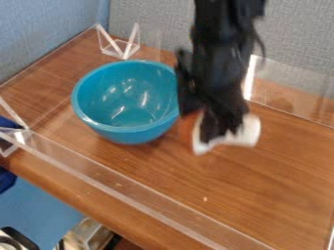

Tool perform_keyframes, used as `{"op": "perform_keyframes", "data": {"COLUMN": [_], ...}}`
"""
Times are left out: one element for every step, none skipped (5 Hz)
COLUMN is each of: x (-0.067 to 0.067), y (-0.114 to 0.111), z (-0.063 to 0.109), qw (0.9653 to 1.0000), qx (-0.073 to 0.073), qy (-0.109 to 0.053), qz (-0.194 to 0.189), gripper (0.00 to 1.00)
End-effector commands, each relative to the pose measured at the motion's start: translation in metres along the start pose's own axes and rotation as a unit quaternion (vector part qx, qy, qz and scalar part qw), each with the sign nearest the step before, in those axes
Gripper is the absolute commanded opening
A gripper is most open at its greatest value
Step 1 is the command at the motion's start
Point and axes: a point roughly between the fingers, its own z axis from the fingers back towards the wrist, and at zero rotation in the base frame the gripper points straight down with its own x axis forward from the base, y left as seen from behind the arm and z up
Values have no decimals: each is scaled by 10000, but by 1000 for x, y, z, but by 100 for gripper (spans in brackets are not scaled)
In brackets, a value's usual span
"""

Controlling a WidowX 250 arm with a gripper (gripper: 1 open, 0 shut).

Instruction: Remove the mushroom from inside the blue bowl and put it on the table

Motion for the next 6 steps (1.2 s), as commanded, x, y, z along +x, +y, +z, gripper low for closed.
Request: {"op": "perform_keyframes", "data": {"x": [0,6,12,18,29,39], "y": [-8,-8,-13,-19,-20,-19], "z": [-18,-36,-50,-57,-57,-55], "qw": [10000,10000,9999,9999,9997,9993], "qx": [-56,-66,-79,-42,69,156], "qy": [4,12,17,-33,-186,-311], "qz": [-29,-50,-79,-138,-149,-160], "gripper": [0,100,100,100,100,100]}}
